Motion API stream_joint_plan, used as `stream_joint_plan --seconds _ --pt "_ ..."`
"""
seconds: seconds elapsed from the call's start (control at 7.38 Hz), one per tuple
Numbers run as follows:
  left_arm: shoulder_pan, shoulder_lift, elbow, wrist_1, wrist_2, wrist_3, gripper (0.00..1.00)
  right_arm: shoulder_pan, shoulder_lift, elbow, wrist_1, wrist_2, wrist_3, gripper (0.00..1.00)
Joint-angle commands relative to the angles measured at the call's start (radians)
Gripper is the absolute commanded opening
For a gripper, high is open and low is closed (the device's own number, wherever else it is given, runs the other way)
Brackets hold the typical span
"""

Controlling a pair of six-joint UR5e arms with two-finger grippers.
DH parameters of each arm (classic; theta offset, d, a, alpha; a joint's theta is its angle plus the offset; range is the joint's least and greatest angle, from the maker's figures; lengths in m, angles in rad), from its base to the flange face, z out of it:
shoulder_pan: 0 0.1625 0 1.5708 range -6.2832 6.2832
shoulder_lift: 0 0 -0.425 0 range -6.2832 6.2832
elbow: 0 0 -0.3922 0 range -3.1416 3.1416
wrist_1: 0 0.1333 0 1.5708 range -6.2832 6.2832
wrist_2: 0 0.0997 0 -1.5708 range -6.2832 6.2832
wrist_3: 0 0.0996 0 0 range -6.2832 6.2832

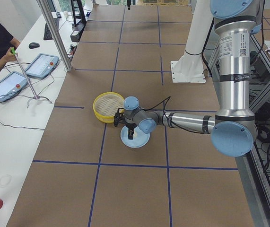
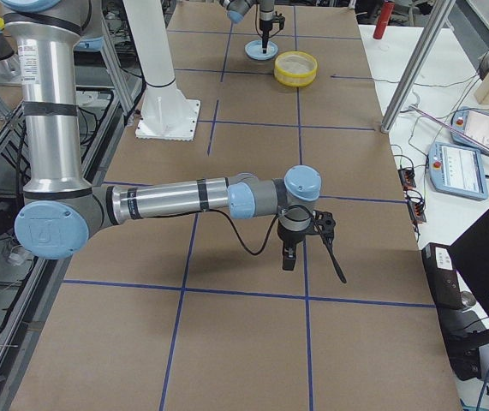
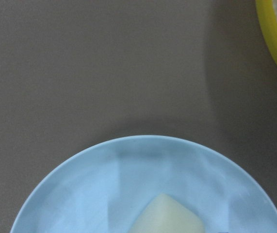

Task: Place bun in steamer
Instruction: 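Close the left gripper on the bun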

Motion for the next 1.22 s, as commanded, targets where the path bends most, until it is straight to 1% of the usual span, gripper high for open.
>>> stream_joint_plan --seconds 0.0,0.14,0.27,0.41,0.54,0.81,1.08 --pt "0.0 0.0 -0.003 -0.001 0.0 -0.003 0.51 0.0 0.0 0.0 0.0 0.0 0.0 1.0" --pt "-0.002 0.0 -0.003 -0.001 0.0 -0.003 0.41 0.0 0.0 0.0 0.0 0.0 0.0 1.0" --pt "-0.002 0.002 -0.007 -0.001 0.0 -0.003 0.33 0.0 0.0 0.0 0.0 0.0 0.0 1.0" --pt "-0.002 0.002 -0.009 -0.001 0.0 -0.006 0.29 0.0 0.0 0.0 0.0 0.0 0.0 1.0" --pt "-0.002 0.002 -0.01 -0.001 0.0 -0.006 0.27 0.0 0.0 0.0 0.0 0.0 0.0 1.0" --pt "-0.006 0.006 -0.024 0.001 -0.008 -0.003 0.28 -0.001 0.0 0.0 0.0 0.0 0.0 1.0" --pt "-0.019 0.031 -0.1 0.019 -0.014 0.002 0.28 0.0 0.0 0.0 0.0 0.0 0.0 1.0"
